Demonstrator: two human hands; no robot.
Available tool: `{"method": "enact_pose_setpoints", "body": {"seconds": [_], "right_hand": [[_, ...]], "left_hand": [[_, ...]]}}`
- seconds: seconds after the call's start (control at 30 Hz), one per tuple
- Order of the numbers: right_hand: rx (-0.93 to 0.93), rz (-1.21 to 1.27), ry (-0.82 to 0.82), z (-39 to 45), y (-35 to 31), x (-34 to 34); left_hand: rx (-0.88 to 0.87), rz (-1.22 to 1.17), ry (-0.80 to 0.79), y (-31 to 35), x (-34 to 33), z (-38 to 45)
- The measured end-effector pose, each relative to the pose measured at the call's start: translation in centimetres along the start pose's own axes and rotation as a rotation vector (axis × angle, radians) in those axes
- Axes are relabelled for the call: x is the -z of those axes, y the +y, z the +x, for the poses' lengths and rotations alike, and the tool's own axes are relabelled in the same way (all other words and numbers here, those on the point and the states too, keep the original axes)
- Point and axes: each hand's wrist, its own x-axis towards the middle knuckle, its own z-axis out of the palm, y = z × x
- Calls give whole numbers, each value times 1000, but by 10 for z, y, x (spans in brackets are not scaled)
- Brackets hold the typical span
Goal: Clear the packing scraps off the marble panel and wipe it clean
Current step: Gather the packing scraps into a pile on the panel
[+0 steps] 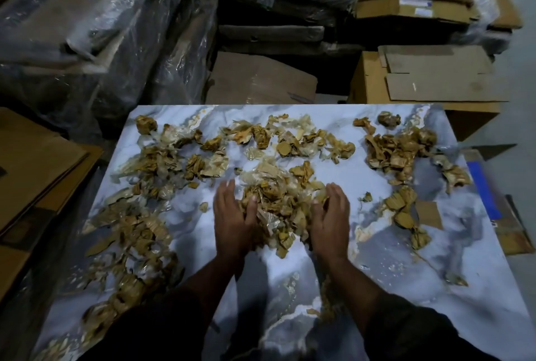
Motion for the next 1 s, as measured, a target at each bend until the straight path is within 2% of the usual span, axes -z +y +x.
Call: {"method": "enact_pose_setpoints", "body": {"seconds": [0.1, 0.27, 0.43, 0.6, 0.73, 0.9, 1.0], "right_hand": [[49, -60, -111, 2, -10, -19], [106, -89, -162, 8, -14, -12], [102, -86, -29, 17, 7, 48], [95, -216, 130, 27, 50, 104], [108, -356, 171, 45, 84, 138], [25, -459, 117, 56, 121, 138], [93, -409, 35, 58, 122, 134]], "left_hand": [[-85, -4, -100, 7, -16, -6], [-55, -44, -53, 15, -19, -4], [-148, -105, 65, 37, -7, 21], [-375, -106, -35, 90, -16, 44], [-485, -103, -136, 129, -45, 35], [-526, -105, -230, 157, -92, 1], [-504, -100, -287, 172, -121, -20]]}}
